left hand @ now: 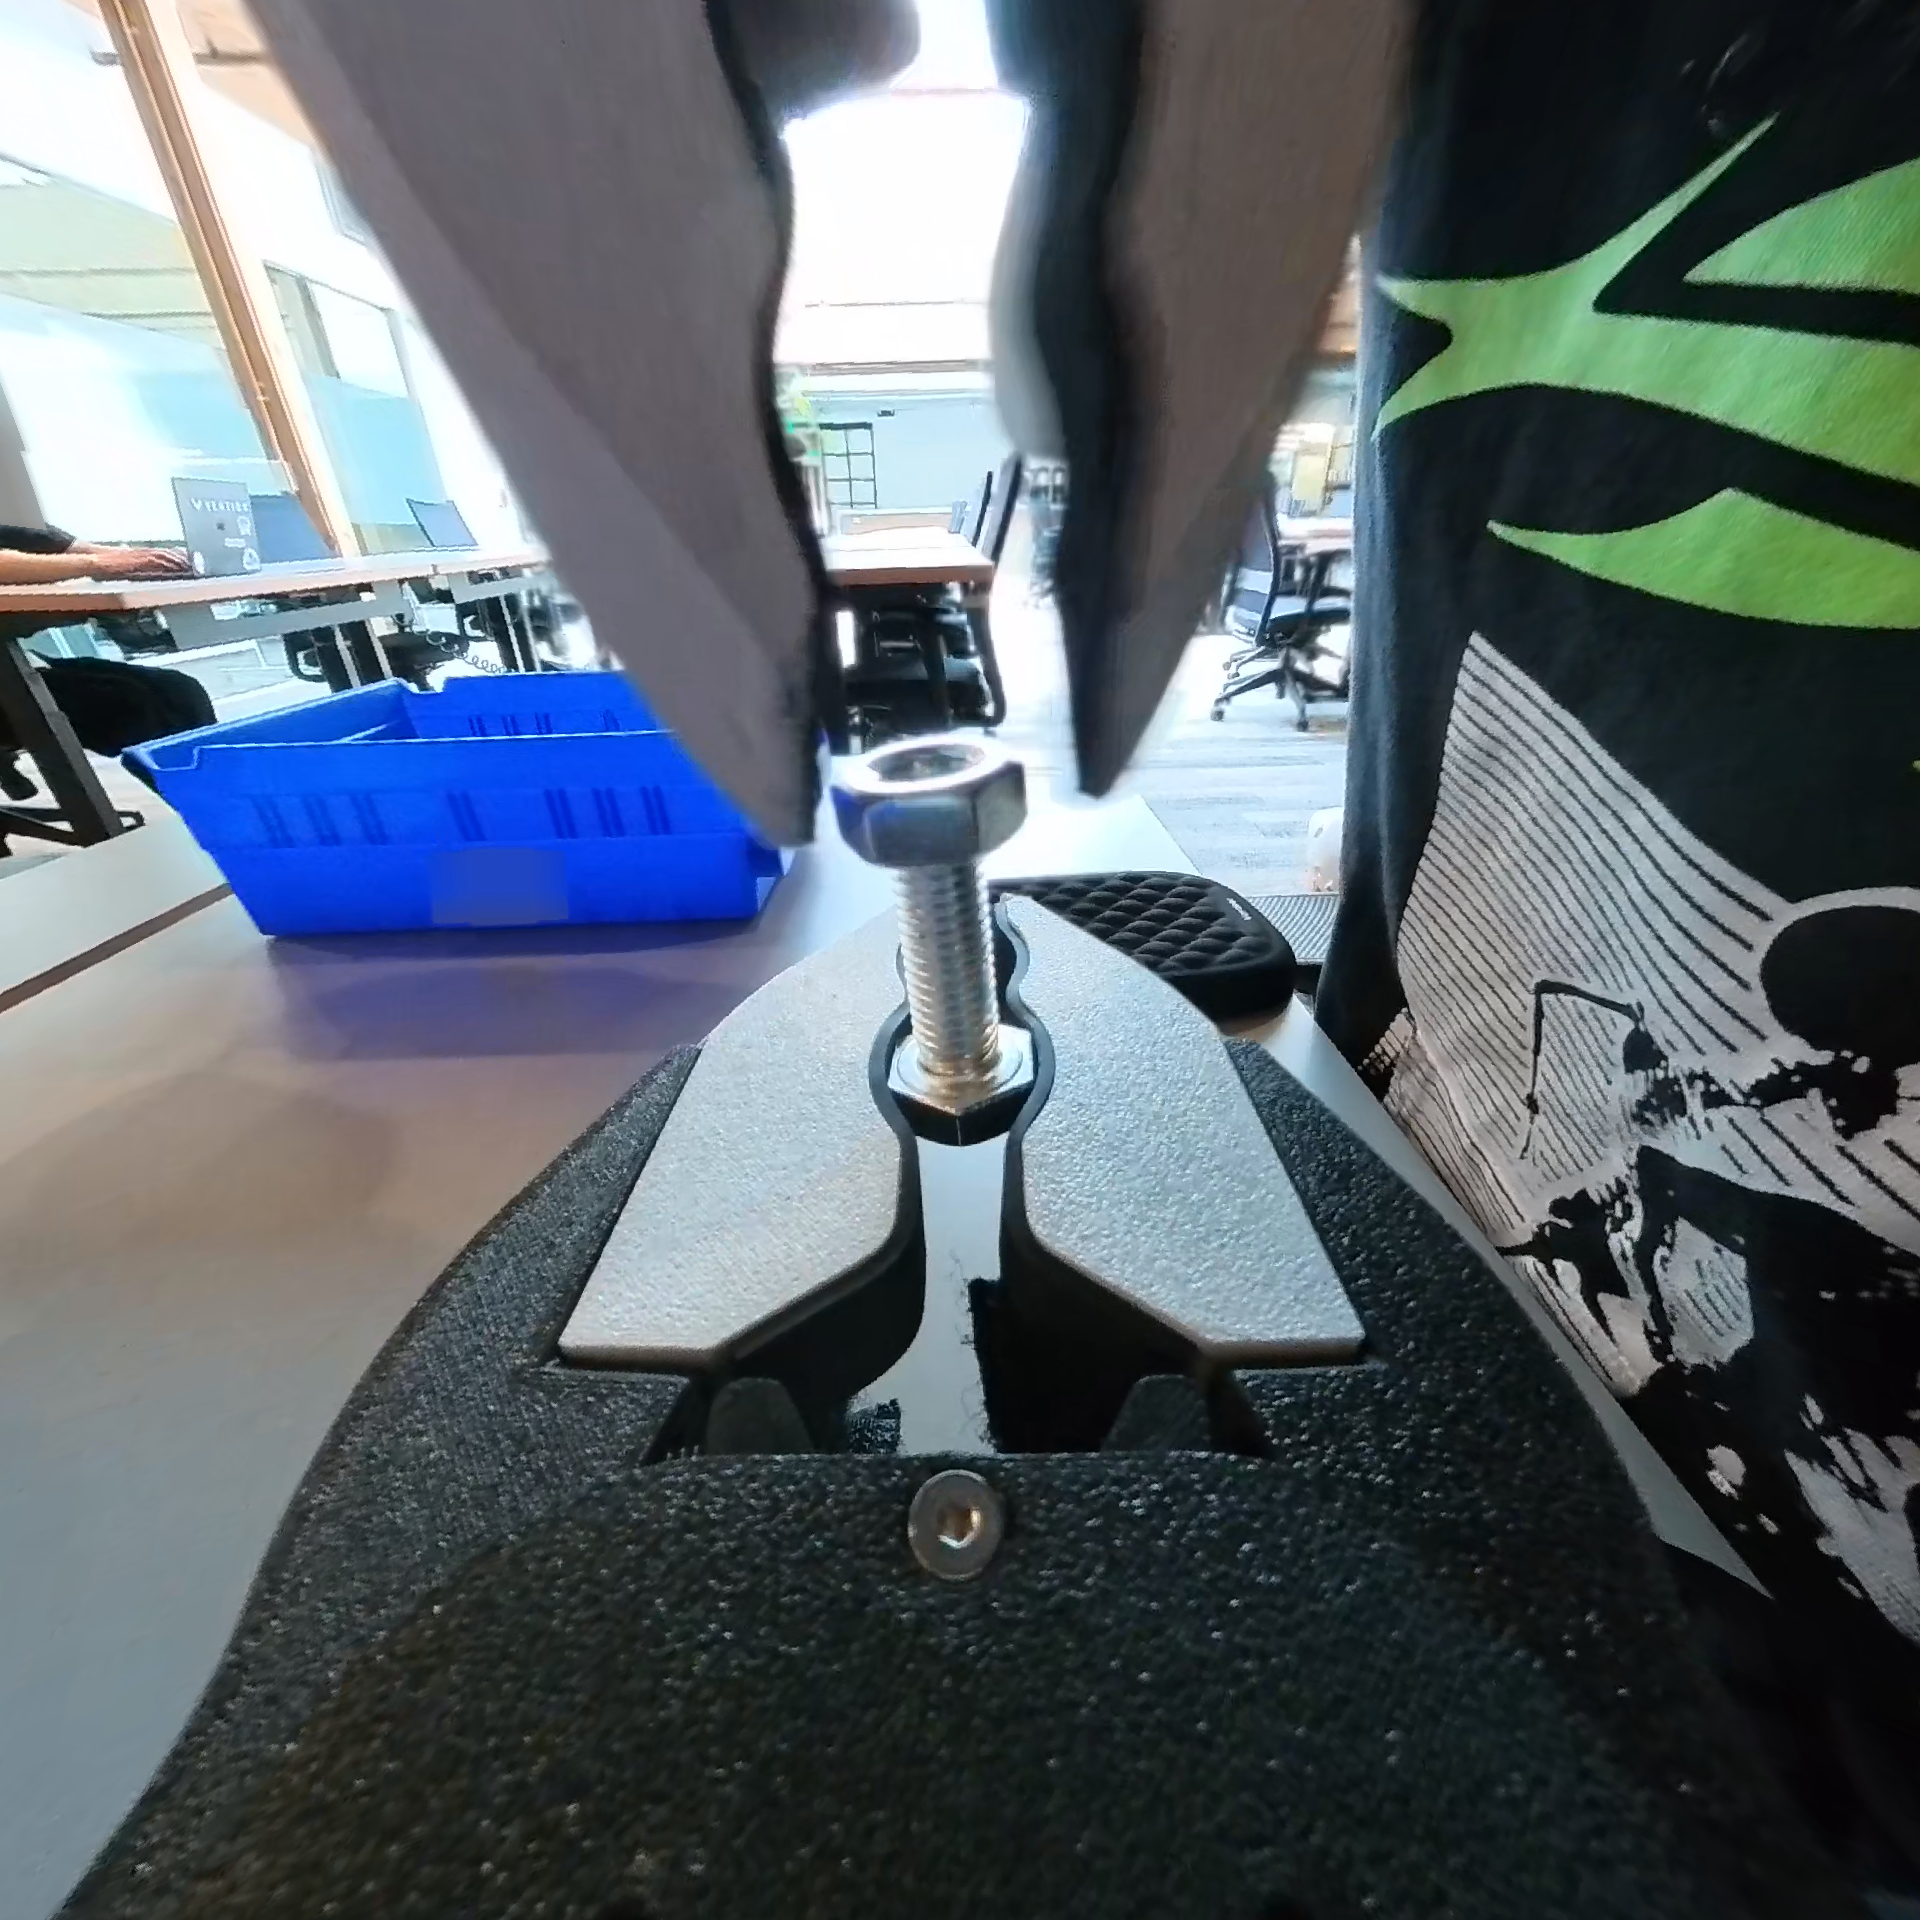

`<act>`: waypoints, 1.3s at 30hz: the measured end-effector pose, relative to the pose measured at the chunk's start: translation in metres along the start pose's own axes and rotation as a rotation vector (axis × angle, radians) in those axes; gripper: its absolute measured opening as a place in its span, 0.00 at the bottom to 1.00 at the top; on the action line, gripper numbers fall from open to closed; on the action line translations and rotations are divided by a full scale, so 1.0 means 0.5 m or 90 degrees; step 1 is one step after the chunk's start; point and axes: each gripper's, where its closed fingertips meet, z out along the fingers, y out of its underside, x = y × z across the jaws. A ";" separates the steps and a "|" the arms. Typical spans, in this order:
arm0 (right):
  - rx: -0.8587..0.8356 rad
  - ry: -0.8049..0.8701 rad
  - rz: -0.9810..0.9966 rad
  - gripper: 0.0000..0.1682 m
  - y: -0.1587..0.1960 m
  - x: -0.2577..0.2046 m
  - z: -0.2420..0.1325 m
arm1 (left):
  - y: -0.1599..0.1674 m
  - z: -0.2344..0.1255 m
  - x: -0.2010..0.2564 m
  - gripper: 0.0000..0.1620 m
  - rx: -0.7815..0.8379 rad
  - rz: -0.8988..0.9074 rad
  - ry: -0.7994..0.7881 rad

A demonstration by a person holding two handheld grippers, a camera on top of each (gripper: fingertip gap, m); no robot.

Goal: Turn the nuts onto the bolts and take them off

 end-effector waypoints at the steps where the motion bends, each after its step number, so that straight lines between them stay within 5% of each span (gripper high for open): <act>1: 0.020 -0.012 -0.037 0.21 -0.010 -0.004 -0.005 | -0.001 -0.001 0.000 0.06 0.003 -0.001 0.000; 9: 0.047 -0.021 -0.657 0.21 -0.016 -0.010 -0.042 | -0.004 -0.002 0.003 0.06 0.008 -0.003 0.011; 21: -0.014 -0.064 -0.770 0.10 -0.002 0.006 -0.003 | -0.005 -0.002 0.004 0.06 0.011 -0.005 0.015; 27: -0.011 -0.049 -0.613 0.10 0.000 0.009 -0.004 | -0.007 -0.003 0.002 0.06 0.014 -0.005 0.009; 35: -0.022 -0.053 0.057 0.10 0.005 0.005 -0.003 | -0.005 -0.002 0.001 0.06 0.009 -0.003 0.004; 39: -0.002 -0.058 0.113 0.10 0.009 0.003 -0.002 | -0.002 -0.001 0.001 0.06 0.003 -0.002 0.004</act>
